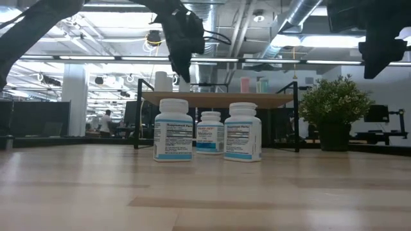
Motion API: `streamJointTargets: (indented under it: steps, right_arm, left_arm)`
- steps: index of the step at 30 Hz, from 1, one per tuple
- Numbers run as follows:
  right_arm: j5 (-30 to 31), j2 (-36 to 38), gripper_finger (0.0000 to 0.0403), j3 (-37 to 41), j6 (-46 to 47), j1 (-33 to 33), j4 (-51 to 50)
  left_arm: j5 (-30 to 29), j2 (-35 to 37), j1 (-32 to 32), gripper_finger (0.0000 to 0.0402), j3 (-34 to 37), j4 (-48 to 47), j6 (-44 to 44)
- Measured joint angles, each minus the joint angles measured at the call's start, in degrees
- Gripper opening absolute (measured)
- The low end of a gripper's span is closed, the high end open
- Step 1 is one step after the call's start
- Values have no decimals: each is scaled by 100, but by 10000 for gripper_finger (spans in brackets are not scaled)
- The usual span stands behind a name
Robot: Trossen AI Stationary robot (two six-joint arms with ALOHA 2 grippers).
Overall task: Pick and place medicine bottles onto shelf by color
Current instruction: Put the transparent medicine bottle on the shelf, then put the top right white medicine bottle on the shelf
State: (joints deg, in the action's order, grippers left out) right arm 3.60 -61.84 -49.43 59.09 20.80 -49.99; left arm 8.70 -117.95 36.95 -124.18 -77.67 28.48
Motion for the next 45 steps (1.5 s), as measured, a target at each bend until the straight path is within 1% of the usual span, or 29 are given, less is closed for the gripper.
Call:
streamJointTargets:
  steps: [5,10,15,22,27,33,36,43,45]
  right_arm:
    - [-2,0,218,0,76,0,-1]
    - [-2,0,218,0,87,0,-2]
    - [-4,0,218,0,90,0,-2]
    - [-9,0,218,0,92,0,-3]
    - [-25,0,218,0,94,1,-3]
    - [-60,0,218,0,94,7,-3]
    - [-66,0,218,0,94,7,-3]
    - [-66,0,218,0,94,7,-3]
    - [-66,0,218,0,94,7,-5]
  left_arm:
    - [-41,2,2,111,0,-25,132]
    - [-45,2,2,122,2,-31,338]
    - [-38,7,2,134,78,57,335]
    - [-42,9,-6,167,76,161,250]
    - [-255,9,-8,199,76,151,230]
    - [-177,9,-11,231,66,223,177]
    - [-2,9,-21,239,-94,276,106]
    - [13,9,-161,240,-614,299,-17]
    - [141,9,-253,240,-768,251,-73]
